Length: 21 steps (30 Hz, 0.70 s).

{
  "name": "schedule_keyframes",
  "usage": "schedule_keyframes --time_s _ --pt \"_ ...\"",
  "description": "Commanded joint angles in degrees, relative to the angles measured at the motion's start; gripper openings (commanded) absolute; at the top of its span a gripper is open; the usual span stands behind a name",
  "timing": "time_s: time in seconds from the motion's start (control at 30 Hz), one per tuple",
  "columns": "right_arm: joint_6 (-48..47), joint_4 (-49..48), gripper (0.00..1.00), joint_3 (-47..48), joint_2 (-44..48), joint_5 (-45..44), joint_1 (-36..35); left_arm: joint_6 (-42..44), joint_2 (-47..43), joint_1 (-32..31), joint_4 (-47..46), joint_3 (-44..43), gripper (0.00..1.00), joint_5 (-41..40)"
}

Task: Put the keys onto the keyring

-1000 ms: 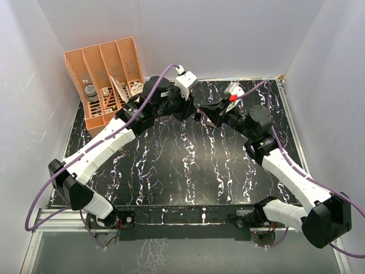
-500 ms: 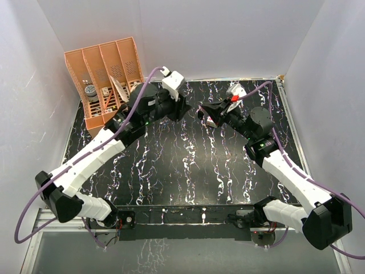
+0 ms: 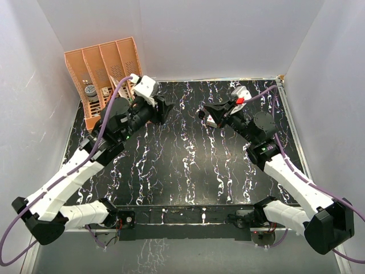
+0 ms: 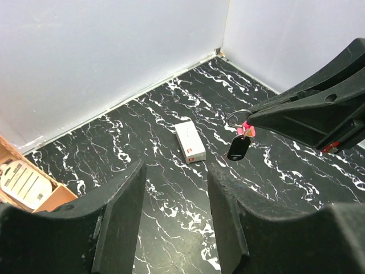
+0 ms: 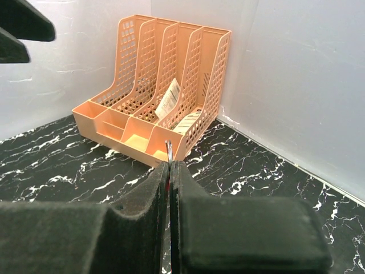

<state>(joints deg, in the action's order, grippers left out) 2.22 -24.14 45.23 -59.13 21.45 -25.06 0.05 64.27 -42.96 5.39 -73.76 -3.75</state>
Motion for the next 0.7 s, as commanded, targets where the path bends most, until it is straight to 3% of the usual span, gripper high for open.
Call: schedule_keyframes --time_s 0.0,0.13,0.67 --pt "2.3 -2.1 0.00 4.3 0.7 -1.5 0.1 -0.3 -4.2 0.0 -3.0 1.4 0.46 -2.9" --pt "3.0 -0.5 0.00 6.1 0.0 -0.5 0.1 -0.9 -6.0 0.0 -3.5 2.2 0.51 -2.7" --pt "7.4 -5.2 0.00 5.3 -0.4 1.9 0.1 -5.0 -6.8 0.0 -8.9 5.1 0.90 -2.6"
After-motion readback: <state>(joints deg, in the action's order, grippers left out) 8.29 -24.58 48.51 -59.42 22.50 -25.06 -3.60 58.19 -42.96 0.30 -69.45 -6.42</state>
